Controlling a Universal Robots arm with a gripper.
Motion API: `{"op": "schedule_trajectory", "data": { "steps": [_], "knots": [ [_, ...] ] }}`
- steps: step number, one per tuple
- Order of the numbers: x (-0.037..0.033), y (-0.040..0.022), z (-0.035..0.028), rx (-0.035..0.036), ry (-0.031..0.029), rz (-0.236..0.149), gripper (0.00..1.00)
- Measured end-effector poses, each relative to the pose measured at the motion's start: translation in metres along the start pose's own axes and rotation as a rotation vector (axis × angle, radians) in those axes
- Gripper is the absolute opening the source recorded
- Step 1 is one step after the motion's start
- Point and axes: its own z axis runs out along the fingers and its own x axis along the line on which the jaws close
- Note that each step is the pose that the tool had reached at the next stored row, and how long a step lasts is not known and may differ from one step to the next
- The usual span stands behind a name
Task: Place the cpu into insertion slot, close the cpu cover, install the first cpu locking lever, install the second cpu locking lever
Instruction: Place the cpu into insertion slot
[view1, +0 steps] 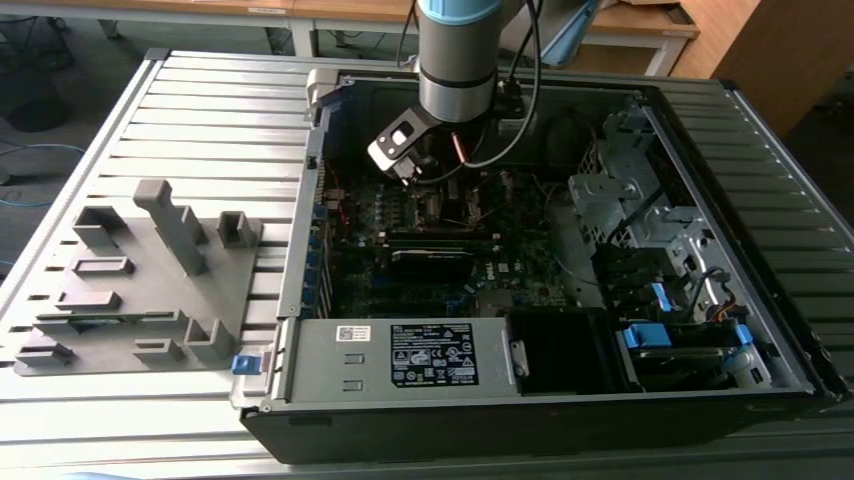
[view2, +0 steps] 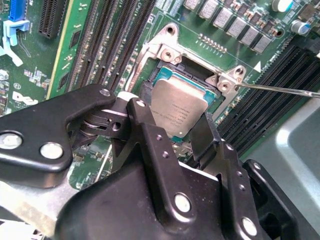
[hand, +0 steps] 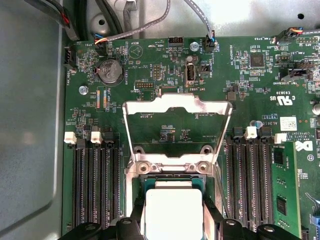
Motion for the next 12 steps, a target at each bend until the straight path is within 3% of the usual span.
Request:
{"op": "schedule_trajectory", "data": {
  "steps": [9, 10, 12],
  "knots": [
    [0.0002, 0.0001, 0.0005, -0.0006, 0.0014, 0.000, 0.55],
    [0.0002, 0.0001, 0.0005, -0.0006, 0.0011, 0.000, 0.61],
    [0.0000, 0.0000, 0.0002, -0.0001, 0.0003, 0.000, 0.61]
  ]
}}
